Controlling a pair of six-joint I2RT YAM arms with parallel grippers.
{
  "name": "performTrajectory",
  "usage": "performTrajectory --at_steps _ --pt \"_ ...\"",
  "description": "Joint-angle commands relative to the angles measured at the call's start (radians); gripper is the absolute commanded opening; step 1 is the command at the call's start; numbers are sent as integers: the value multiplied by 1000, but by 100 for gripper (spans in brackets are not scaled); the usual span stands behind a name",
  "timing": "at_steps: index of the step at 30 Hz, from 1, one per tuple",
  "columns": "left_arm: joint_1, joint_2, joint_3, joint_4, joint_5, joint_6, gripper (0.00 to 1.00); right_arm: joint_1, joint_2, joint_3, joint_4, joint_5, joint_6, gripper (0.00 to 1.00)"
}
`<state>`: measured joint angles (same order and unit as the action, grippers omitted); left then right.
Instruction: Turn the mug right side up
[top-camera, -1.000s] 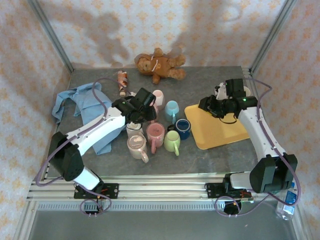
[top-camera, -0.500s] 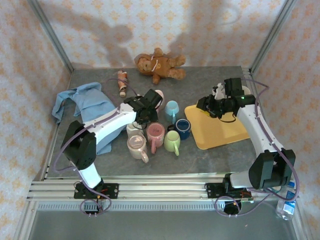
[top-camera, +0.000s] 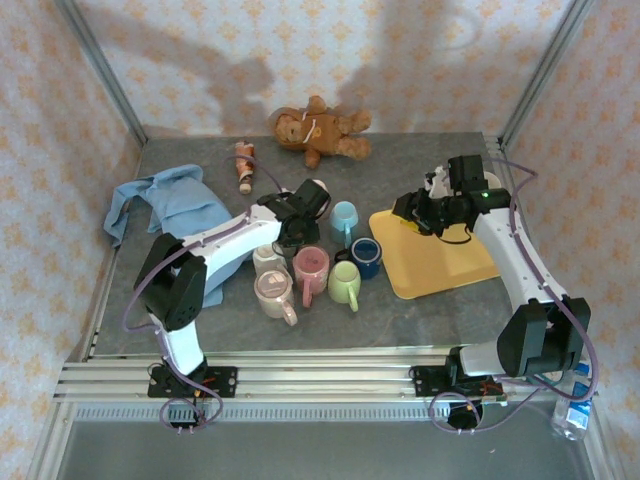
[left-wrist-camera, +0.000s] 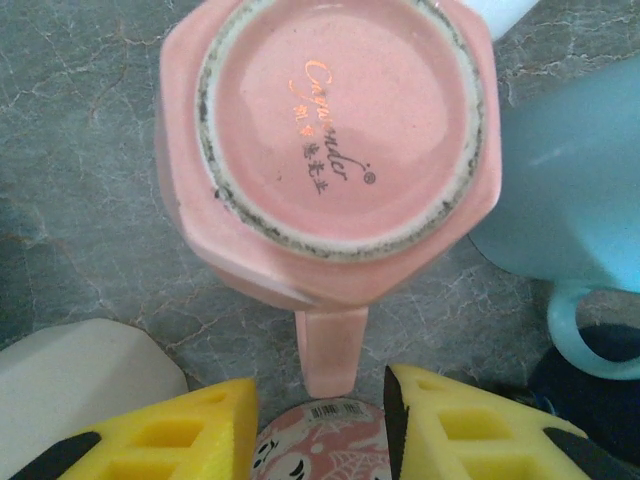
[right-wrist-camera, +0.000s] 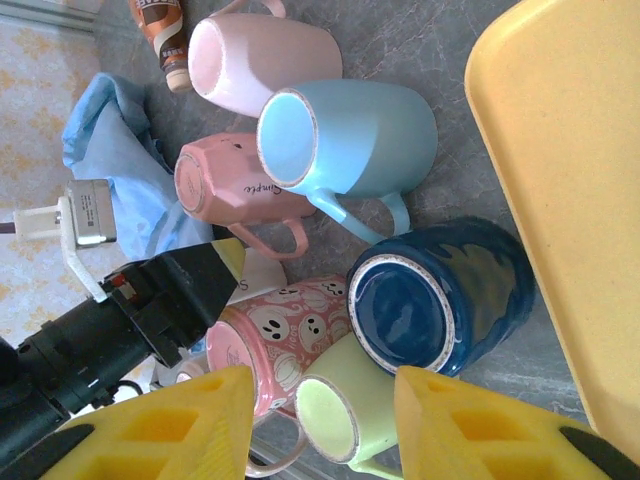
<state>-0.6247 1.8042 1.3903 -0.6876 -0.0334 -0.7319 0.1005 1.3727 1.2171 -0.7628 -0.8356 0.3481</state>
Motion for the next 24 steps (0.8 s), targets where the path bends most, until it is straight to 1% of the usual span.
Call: performTrajectory --at_steps 1,6,20,24 --pt "-3 21 25 20 -40 8 38 4 -9 24 16 -11 15 41" --pt "-3 44 33 33 -35 12 38 4 -15 18 21 -9 19 41" --pt "7 73 46 47 -81 3 34 4 -15 12 37 -20 34 41" --pt "8 76 27 68 -84 17 34 4 -12 21 35 -19 32 41"
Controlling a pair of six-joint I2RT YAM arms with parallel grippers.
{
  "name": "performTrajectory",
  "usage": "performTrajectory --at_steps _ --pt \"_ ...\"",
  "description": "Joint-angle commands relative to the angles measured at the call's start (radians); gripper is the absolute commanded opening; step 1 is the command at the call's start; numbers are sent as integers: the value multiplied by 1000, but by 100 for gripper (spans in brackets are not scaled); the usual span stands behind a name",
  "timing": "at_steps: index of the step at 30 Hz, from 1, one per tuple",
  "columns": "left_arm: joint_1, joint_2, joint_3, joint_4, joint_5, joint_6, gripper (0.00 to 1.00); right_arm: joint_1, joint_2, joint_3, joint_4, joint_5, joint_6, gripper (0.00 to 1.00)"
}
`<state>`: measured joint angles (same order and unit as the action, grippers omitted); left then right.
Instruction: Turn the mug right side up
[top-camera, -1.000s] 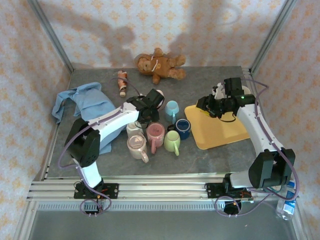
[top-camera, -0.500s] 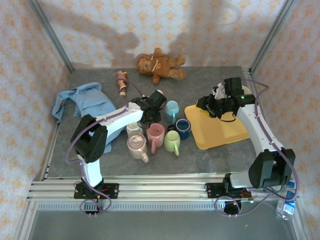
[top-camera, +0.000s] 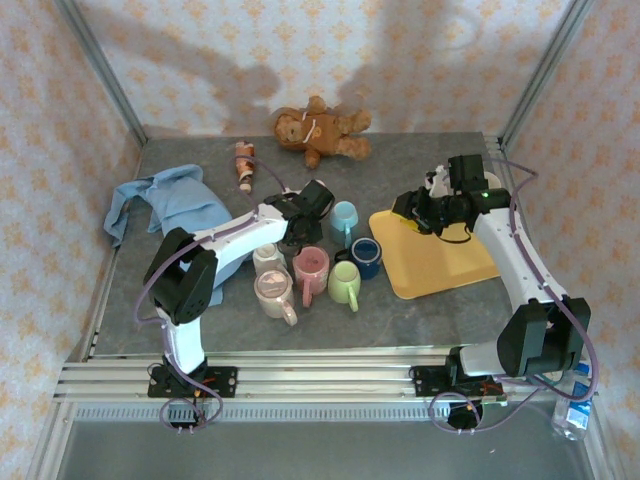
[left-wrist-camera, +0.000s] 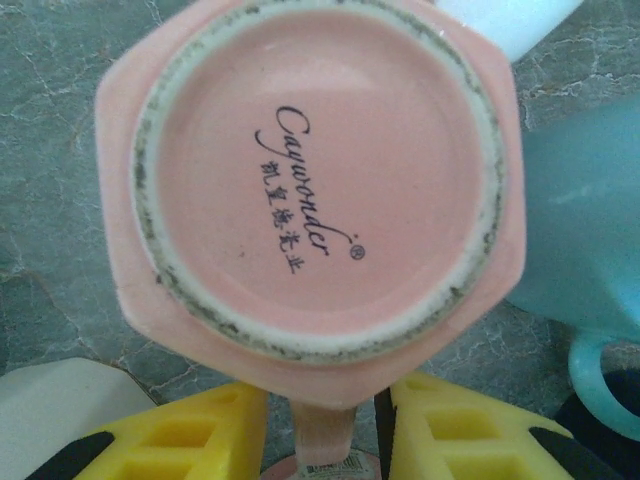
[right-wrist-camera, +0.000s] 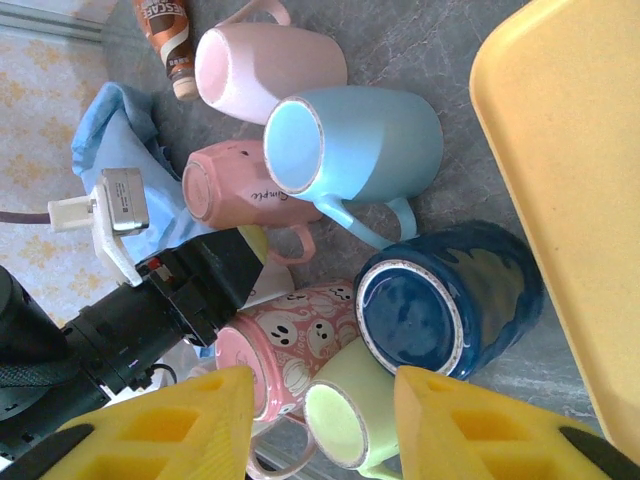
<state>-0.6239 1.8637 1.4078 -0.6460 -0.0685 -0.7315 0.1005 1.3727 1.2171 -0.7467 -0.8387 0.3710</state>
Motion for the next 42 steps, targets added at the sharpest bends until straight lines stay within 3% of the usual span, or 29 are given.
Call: performTrajectory --at_steps 1,20,33,42 --pt "7 17 3 36 -47 15 34 4 -10 21 18 -16 10 41" --pt "23 100 59 -29 -75 13 33 4 -3 36 24 -16 13 41" --pt "30 52 33 -11 -107 45 12 3 1 42 15 -7 8 41" --pt "30 -98 7 -33 -141 129 0 5 -1 27 35 -5 23 40"
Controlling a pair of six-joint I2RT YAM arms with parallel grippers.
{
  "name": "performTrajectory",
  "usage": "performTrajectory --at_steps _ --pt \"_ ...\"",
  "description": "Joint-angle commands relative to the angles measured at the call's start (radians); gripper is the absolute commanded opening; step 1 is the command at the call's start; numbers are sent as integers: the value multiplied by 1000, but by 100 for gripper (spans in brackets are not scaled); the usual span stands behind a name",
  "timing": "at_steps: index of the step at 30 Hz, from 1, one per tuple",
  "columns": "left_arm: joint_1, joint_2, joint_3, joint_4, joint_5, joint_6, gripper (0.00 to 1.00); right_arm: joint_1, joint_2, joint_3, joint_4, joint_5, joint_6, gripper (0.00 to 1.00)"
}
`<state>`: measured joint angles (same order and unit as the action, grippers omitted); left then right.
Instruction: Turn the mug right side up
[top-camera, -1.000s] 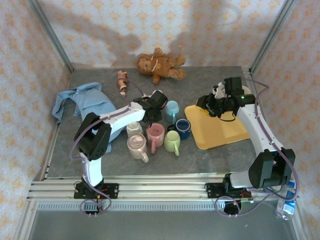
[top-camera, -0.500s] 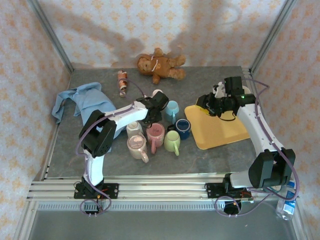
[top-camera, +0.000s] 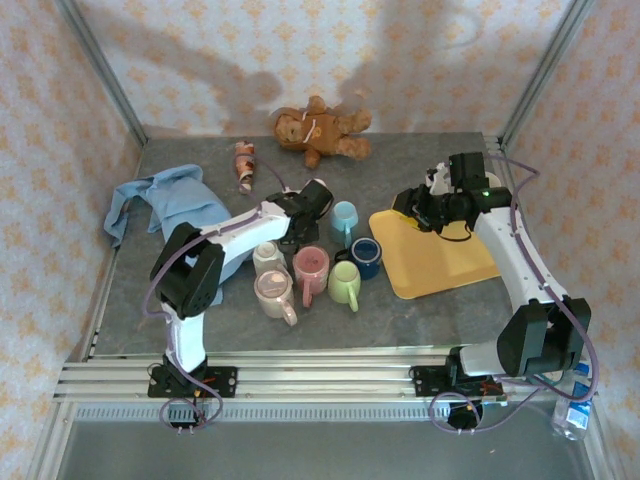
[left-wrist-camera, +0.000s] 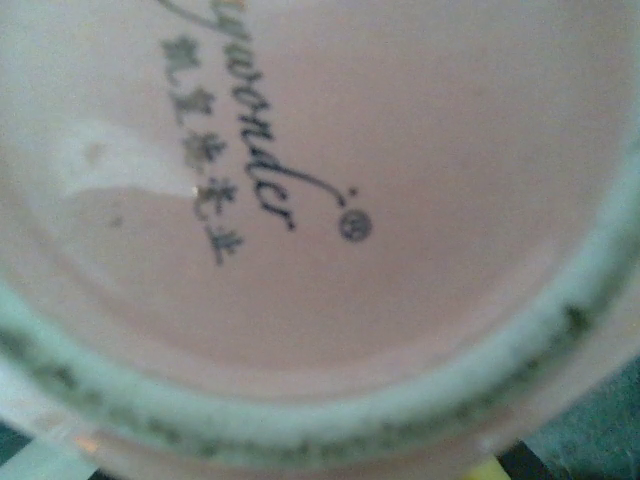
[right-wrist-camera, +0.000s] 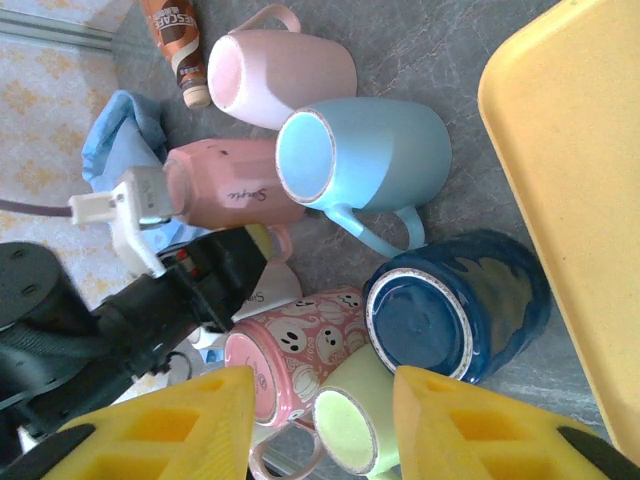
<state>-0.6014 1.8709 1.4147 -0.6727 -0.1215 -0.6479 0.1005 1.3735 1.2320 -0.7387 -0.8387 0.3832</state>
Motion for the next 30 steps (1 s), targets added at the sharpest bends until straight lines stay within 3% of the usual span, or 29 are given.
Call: performTrajectory --at_steps 1,12,17,30 --pt "8 -123 -3 -11 -92 51 0 5 -2 9 29 -5 13 40" --pt "12 -289 -4 -7 -30 108 0 18 -13 0 67 -14 45 39" --pt "15 -356 18 14 8 194 0 31 -23 -11 127 -56 96 39" --pt "39 -535 10 238 194 399 0 119 -70 -127 580 -170 371 44"
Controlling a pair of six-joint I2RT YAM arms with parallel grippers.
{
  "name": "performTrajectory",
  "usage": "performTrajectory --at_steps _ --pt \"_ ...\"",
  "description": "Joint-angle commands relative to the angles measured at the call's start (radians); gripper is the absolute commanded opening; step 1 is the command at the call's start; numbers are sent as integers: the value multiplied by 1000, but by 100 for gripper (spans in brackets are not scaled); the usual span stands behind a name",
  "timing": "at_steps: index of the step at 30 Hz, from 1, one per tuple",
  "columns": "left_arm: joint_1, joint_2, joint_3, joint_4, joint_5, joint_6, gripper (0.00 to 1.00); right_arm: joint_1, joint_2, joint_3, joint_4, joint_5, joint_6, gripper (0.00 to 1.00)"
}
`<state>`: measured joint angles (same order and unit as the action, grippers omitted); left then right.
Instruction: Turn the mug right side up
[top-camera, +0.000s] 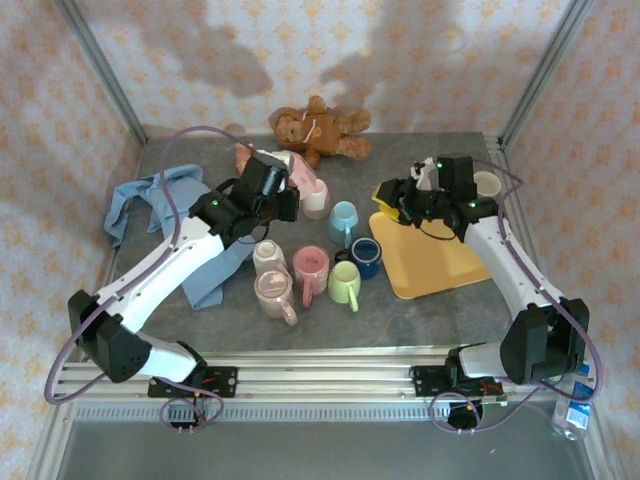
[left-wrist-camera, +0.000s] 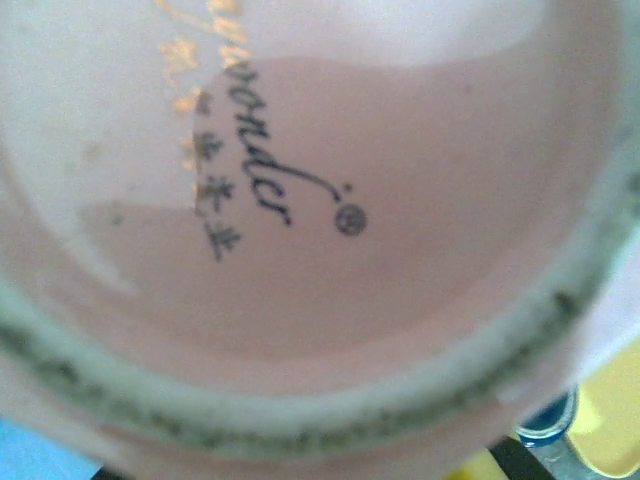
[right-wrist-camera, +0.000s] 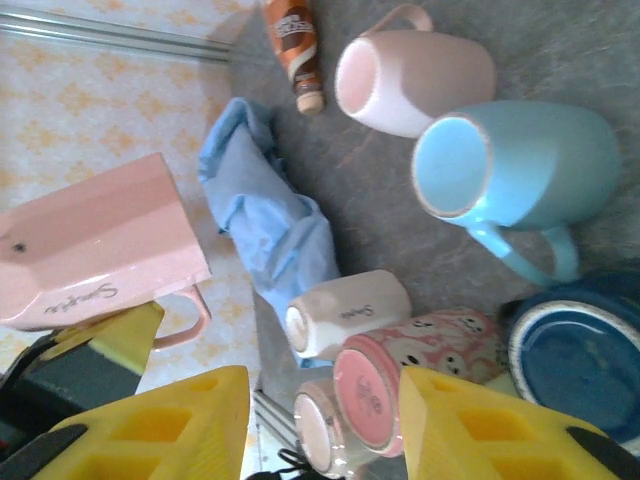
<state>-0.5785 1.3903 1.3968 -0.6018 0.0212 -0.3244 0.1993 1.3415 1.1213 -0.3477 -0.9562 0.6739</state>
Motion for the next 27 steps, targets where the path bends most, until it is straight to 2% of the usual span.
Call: performTrajectory --at_steps 1,4,9,12,15,21,24,27 --pt "20 -60 28 187 71 77 0 34 -39 -20 227 -65 85 44" --pt "40 -82 17 271 137 66 0 72 -45 -43 360 -91 104 44" --pt "78 -102 8 403 257 48 0 108 -60 -116 694 -105 203 44" --pt "90 -106 18 451 306 54 0 117 -55 -131 815 -96 235 45" --pt "95 -101 41 478 340 40 0 122 -36 -142 946 -98 290 44" --pt "96 -85 79 523 388 -29 0 128 44 -186 1320 -90 471 44" --pt "96 -90 81 563 405 -69 0 141 87 -188 1429 -92 533 44" --pt "97 -93 87 582 408 -95 0 158 106 -181 1460 -90 539 45"
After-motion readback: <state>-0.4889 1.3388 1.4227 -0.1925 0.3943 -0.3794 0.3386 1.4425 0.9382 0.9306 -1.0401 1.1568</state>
